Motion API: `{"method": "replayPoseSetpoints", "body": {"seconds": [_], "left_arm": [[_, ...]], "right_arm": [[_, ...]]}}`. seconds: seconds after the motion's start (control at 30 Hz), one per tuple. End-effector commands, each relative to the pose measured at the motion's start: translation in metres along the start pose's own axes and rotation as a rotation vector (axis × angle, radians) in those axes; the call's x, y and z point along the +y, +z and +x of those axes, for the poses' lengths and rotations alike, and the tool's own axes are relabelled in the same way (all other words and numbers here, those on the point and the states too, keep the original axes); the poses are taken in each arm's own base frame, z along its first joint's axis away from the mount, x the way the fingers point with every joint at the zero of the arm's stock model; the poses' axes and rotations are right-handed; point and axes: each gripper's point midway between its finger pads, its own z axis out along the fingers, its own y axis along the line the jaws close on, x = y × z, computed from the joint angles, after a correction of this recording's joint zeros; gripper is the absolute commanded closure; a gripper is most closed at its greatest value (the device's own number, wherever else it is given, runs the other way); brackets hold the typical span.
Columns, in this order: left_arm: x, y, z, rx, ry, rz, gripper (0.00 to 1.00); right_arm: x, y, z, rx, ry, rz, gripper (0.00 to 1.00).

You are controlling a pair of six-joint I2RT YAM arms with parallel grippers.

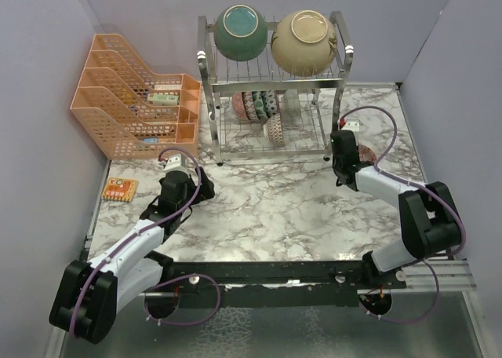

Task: Unload the bowls from the dish rack
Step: Place the bowl at the corner of the board.

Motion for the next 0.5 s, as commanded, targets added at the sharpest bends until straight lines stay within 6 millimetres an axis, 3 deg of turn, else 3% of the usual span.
{"method": "replayPoseSetpoints", "body": {"seconds": [0.0, 0.17, 0.3, 0.33, 0.47], "left_arm": [[-0.007, 0.0, -0.006, -0.013, 0.005, 0.035, 0.05], [-0.004, -0.003, -0.007, -0.018, 0.018, 0.026, 0.05], [-0.003, -0.002, -0.003, -0.013, 0.012, 0.028, 0.05], [-0.003, -0.002, -0.002, -0.011, 0.014, 0.027, 0.05], [-0.003, -0.002, -0.003, -0.016, 0.013, 0.027, 0.05]], "right_arm": [[-0.033, 0.017, -0.004, 0.021, -0.062, 0.163, 0.99], [-0.05, 0.031, 0.003, 0.067, -0.041, 0.185, 0.99], [-0.051, 0.032, -0.005, 0.067, -0.016, 0.172, 0.97], [-0.05, 0.03, -0.013, 0.045, -0.002, 0.164, 0.74], [-0.048, 0.023, -0.025, 0.007, 0.026, 0.132, 0.61]]}}
